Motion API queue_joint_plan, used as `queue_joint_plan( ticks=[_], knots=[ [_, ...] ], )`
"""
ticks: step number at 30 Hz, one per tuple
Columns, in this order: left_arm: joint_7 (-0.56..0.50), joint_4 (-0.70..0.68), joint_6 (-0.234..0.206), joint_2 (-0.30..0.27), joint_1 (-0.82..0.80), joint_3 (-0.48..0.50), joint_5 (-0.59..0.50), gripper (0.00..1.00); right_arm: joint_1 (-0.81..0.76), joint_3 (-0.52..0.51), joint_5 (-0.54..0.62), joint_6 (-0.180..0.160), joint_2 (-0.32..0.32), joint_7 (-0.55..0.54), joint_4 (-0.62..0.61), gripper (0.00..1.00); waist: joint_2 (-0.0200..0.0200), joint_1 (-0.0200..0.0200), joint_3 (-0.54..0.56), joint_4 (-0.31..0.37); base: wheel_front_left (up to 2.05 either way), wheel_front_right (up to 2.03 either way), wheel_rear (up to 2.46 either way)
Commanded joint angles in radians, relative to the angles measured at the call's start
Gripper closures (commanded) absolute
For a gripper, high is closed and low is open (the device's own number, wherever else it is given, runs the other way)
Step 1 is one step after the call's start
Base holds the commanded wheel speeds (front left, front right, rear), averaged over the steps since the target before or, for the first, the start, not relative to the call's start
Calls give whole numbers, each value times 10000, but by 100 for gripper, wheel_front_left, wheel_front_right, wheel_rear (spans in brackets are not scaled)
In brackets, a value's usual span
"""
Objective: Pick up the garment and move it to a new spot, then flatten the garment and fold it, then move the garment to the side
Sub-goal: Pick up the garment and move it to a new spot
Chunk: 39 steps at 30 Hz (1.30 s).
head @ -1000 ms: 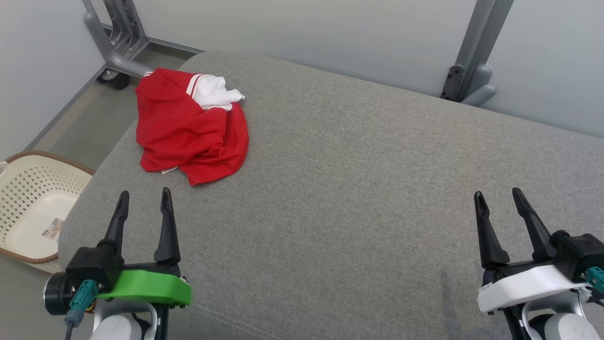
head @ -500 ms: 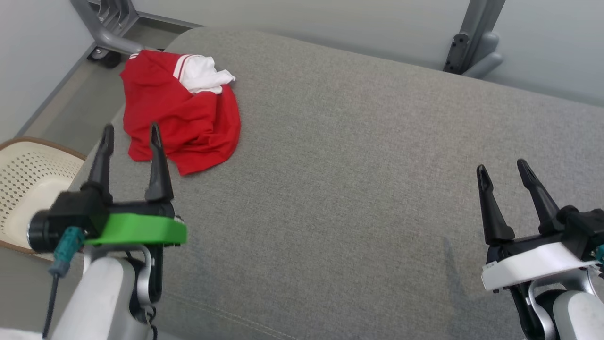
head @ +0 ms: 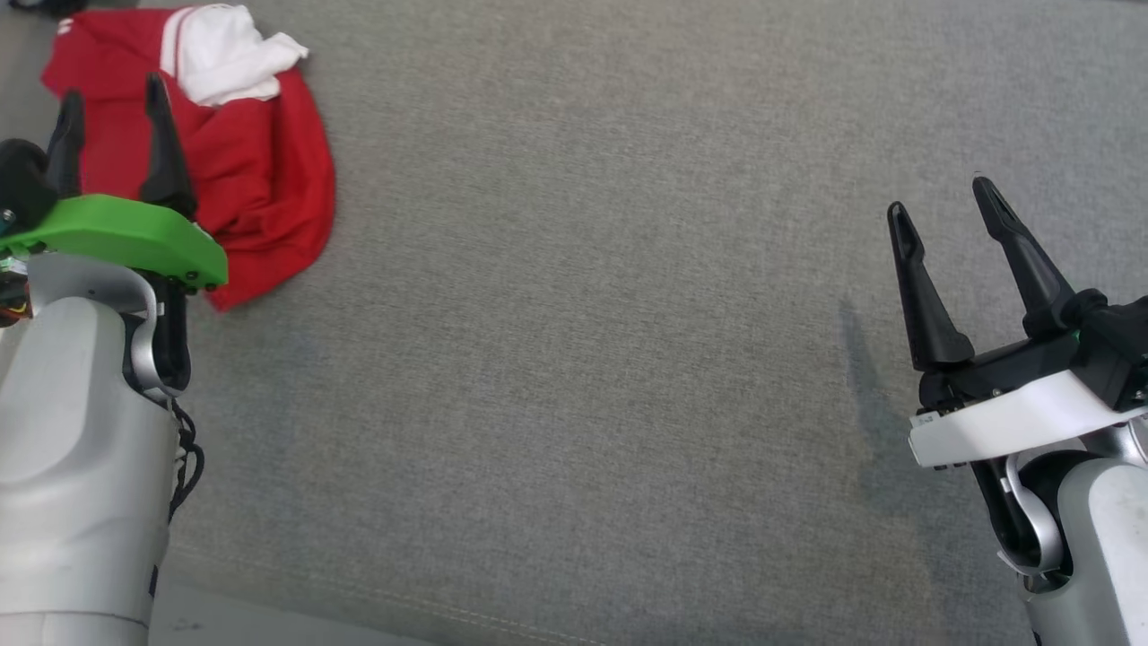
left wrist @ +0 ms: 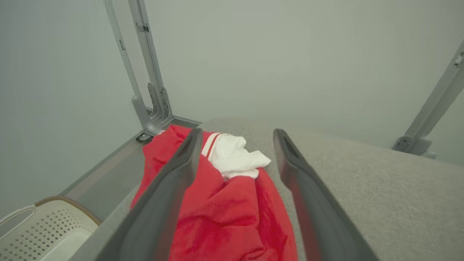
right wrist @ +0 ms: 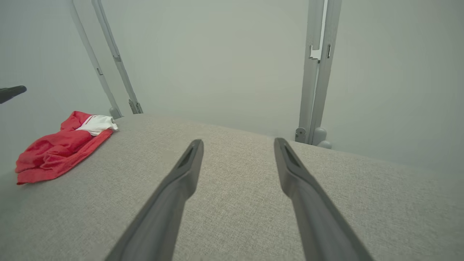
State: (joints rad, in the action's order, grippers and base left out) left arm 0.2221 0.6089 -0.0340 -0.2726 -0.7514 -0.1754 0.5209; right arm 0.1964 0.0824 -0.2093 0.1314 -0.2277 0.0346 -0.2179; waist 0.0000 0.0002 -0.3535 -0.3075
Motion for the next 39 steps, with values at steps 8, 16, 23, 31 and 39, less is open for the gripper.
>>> queue_joint_plan(
  ticks=[8,16,23,31,39],
  knots=[
    [41,3883,1018,-64,-1460,119,539,0,546,127,-81,-14,-121,268,180,0,0,-2,-1995,1586,0,0,0],
    [-225,6036,1399,41,-1799,148,868,33,740,149,-125,-14,-185,373,273,0,0,-2,-2202,1753,0,0,0],
    [365,6051,1277,-347,-1893,453,937,100,643,37,-140,-14,-76,509,488,0,0,-2,-1705,1659,0,0,0],
    [424,3234,677,-834,-809,1423,121,100,395,-75,-159,-14,159,785,805,0,0,-2,-651,1677,0,0,0],
    [427,-421,73,-608,1694,2498,-1100,100,-66,-290,-128,-14,443,1080,1198,0,0,-2,653,1945,0,0,0]
  ],
)
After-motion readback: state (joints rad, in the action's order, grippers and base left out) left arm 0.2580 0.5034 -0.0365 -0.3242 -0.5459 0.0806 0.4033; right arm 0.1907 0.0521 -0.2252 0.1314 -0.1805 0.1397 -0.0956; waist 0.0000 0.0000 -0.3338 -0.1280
